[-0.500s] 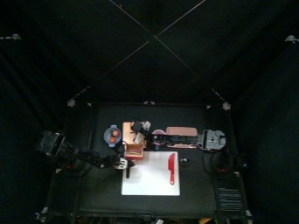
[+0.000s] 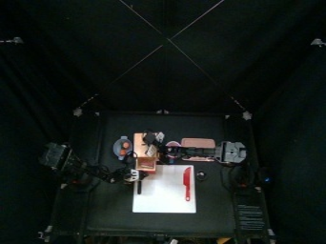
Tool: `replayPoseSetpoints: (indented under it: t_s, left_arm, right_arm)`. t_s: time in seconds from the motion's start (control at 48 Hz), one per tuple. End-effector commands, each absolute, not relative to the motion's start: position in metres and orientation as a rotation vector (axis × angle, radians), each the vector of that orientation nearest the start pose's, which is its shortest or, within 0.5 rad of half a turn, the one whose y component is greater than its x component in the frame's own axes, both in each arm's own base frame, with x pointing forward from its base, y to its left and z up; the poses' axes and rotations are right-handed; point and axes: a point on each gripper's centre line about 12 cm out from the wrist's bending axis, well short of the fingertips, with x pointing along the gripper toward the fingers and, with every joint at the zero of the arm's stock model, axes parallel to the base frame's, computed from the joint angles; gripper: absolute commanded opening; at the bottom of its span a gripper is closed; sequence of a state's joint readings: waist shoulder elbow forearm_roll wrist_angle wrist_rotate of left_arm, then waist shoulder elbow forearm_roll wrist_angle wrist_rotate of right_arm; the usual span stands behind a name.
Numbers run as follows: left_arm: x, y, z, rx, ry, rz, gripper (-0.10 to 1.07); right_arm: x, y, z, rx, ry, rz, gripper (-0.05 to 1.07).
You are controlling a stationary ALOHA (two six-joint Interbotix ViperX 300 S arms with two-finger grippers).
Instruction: Grab salmon sushi
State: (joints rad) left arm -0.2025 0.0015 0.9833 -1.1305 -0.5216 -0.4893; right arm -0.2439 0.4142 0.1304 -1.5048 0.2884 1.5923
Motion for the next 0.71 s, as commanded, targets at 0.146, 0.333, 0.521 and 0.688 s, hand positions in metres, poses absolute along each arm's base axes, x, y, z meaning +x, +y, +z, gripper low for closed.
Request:
replayPoseSetpoints:
  t_s: [0.146,0.333,0.521,0.688]
  left_arm:
    - [0.323,-0.003,0.109,-1.231,0.285,0.735,0.80]
    - [0.322,-0.002,0.108,-1.230,0.281,0.740,0.69]
    - [0.323,-0.002,0.107,-1.236,0.282,0.742,0.60]
    - [0.330,-0.008,0.112,-1.259,0.272,0.727,0.60]
  right_arm:
    - [0.500,-0.162,0.159,0.086,0.555,-0.553,0.29]
    - [0.500,-0.162,0.156,0.085,0.560,-0.552,0.29]
    - [0.500,-0.163,0.156,0.087,0.561,-0.553,0.29]
    - [0.500,-0.163,0.155,0.087,0.563,-0.553,0.29]
